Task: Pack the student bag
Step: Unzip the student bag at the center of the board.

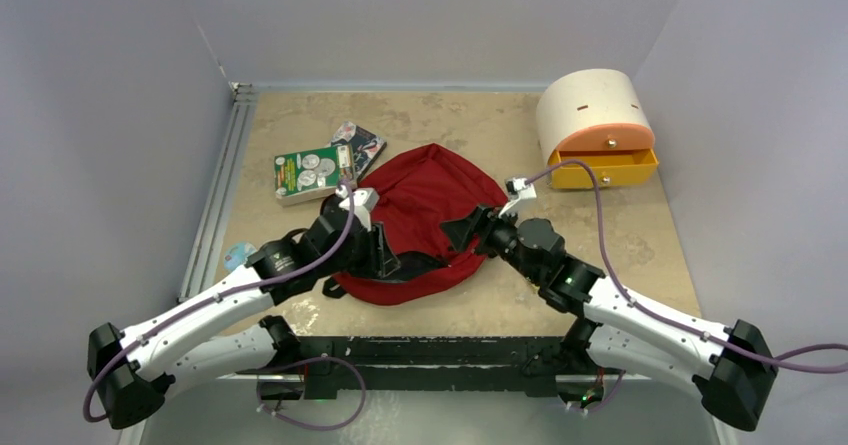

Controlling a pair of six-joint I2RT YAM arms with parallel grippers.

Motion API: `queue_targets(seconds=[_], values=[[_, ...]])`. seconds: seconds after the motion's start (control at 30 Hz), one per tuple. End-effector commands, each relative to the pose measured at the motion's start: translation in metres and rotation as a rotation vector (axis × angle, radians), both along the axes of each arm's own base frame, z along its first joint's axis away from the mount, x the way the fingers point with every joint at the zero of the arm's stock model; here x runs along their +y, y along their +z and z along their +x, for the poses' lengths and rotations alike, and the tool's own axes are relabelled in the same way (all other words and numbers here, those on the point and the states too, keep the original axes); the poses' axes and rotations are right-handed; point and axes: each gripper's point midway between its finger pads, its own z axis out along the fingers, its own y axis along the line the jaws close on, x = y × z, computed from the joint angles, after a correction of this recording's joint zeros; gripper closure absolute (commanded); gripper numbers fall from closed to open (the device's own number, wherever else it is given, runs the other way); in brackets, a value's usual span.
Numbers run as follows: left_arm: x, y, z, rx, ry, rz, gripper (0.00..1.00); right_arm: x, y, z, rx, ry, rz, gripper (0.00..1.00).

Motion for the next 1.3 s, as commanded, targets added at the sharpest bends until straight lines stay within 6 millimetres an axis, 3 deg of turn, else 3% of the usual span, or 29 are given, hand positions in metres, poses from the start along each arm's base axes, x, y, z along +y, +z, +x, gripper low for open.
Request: queue_targets(seconds=[0.0, 0.07, 0.2, 0.4, 0.53, 0.77, 1.0, 1.1, 1.27], values=[[0.027, -0.008, -0.001, 0.058, 0.191, 0.013, 0.64, 0.023, 0.077, 0.011, -0.370, 0.127, -0.013, 0.27], [0.040, -0.008, -0.002, 0.087, 0.288, 0.008, 0.64, 0.038, 0.081, 0.003, -0.521, 0.253, -0.084, 0.27], [0.074, -0.009, -0.007, 0.155, 0.515, 0.024, 0.64, 0.072, 0.072, -0.015, -0.705, 0.541, -0.240, 0.29], [0.118, -0.006, -0.017, 0.221, 0.764, 0.126, 0.63, 0.114, 0.010, -0.025, -0.781, 0.842, -0.563, 0.30], [0.142, -0.012, -0.025, 0.251, 0.891, 0.201, 0.61, 0.133, -0.014, -0.022, -0.803, 0.931, -0.666, 0.30], [0.140, -0.016, -0.018, 0.240, 0.926, 0.183, 0.56, 0.153, -0.037, -0.023, -0.848, 1.024, -0.765, 0.27], [0.135, -0.015, -0.012, 0.226, 0.926, 0.169, 0.55, 0.153, -0.069, -0.012, -0.851, 1.052, -0.909, 0.31], [0.137, -0.016, -0.014, 0.237, 0.938, 0.170, 0.55, 0.154, -0.077, -0.012, -0.857, 1.067, -0.921, 0.36], [0.137, -0.020, -0.018, 0.256, 0.944, 0.155, 0.56, 0.161, -0.088, -0.007, -0.841, 1.055, -0.916, 0.53]])
